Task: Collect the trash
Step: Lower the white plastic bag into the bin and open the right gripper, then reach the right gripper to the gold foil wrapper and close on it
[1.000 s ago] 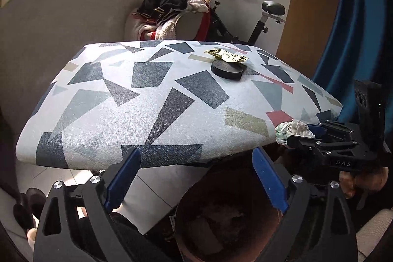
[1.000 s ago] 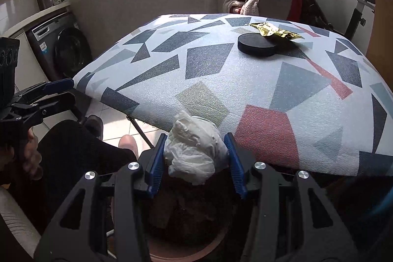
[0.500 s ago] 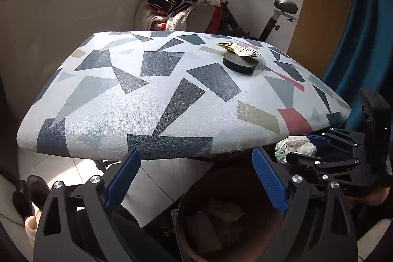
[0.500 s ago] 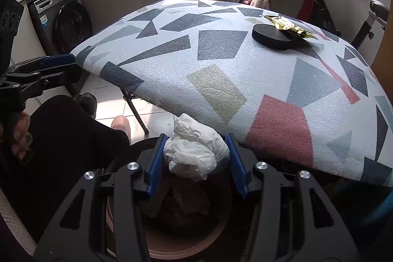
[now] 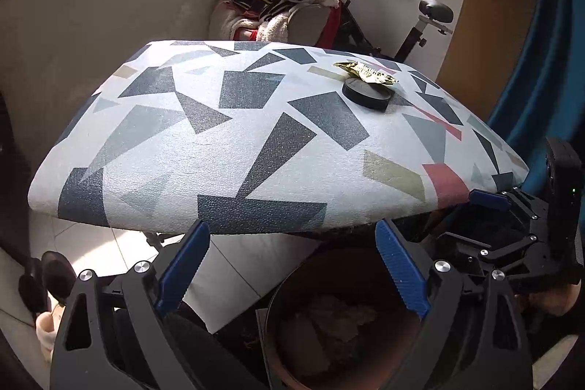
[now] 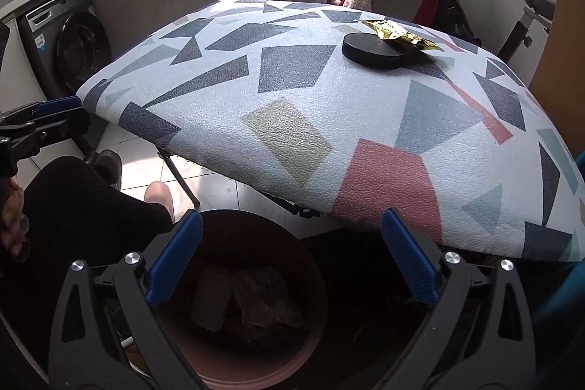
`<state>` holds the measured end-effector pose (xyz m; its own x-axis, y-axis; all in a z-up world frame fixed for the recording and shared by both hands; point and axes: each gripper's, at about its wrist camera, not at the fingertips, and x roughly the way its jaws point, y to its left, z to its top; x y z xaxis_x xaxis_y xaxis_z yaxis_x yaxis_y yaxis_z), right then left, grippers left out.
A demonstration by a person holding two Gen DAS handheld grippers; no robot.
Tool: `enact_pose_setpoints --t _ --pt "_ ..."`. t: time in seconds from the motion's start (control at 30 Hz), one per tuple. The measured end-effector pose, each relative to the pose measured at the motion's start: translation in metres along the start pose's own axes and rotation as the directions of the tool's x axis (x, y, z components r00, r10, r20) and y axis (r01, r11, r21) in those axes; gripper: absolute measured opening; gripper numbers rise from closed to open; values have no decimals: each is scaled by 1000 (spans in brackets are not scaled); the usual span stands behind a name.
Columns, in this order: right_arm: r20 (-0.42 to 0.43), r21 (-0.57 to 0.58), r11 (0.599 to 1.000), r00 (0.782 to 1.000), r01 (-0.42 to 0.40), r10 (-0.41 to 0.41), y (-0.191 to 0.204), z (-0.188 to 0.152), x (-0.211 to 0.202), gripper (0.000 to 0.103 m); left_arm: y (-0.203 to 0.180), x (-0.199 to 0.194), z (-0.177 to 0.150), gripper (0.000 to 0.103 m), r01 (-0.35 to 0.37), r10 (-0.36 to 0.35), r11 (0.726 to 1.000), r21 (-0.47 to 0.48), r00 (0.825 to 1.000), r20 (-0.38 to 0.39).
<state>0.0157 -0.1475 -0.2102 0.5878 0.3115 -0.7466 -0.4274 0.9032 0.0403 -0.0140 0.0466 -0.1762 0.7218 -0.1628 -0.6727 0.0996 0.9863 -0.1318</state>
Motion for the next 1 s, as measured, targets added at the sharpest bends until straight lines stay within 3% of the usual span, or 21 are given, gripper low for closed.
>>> enact_pose_setpoints --t 0.67,0.83,1.0 --pt "-23 19 1000 1000 -16 16 -3 4 4 97 3 9 6 90 9 -10 1000 -21 999 -35" --pt "2 104 994 1000 -23 23 -27 17 1 97 -1 14 16 90 36 -36 999 -4 999 -25" --pt "41 100 994 998 36 -41 -62 53 3 97 -1 24 37 90 60 -60 998 -4 998 -16"
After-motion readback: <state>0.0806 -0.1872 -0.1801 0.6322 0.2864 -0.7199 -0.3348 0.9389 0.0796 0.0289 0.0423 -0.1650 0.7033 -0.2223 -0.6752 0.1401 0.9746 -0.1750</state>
